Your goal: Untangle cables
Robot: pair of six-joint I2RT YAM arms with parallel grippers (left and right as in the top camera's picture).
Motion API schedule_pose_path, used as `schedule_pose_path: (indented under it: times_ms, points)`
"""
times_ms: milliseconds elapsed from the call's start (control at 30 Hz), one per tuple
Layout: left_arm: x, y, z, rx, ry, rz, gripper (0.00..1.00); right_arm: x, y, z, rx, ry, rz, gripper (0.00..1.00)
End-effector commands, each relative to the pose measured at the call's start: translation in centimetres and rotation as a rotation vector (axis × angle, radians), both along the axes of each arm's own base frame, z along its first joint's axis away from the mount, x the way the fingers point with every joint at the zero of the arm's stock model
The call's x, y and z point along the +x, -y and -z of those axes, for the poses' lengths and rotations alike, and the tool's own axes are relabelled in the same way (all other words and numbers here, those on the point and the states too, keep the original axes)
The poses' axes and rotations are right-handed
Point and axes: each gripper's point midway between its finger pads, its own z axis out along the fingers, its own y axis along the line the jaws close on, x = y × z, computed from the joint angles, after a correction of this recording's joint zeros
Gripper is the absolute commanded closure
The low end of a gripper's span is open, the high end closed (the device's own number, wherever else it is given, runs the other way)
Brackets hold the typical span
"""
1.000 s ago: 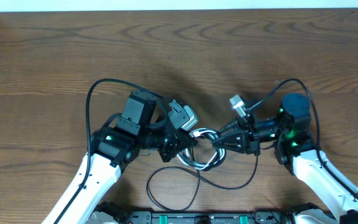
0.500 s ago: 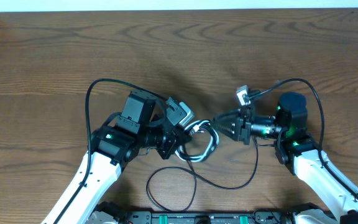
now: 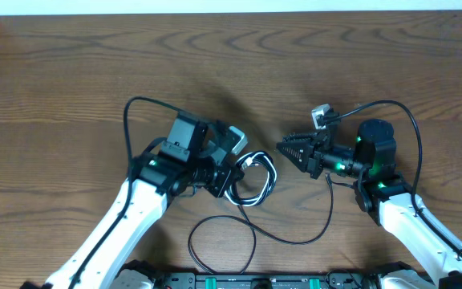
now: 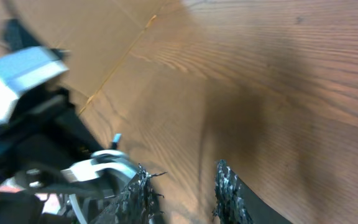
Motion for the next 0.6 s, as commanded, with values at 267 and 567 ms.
schedule_pose_path:
  times_ms: [267, 567]
  points:
    - [1.0, 2.4, -0.9, -0.145, -0.063, -0.030, 0.92, -2.0, -1.0, 0.4, 0.003, -0.045, -0.092, 0.61]
    - [0.0, 3.2, -1.9, -0.212, -0.086, 0.024, 0.92, -3.0, -0.8, 4.7, -0.165, -0.145, -0.035, 0.60]
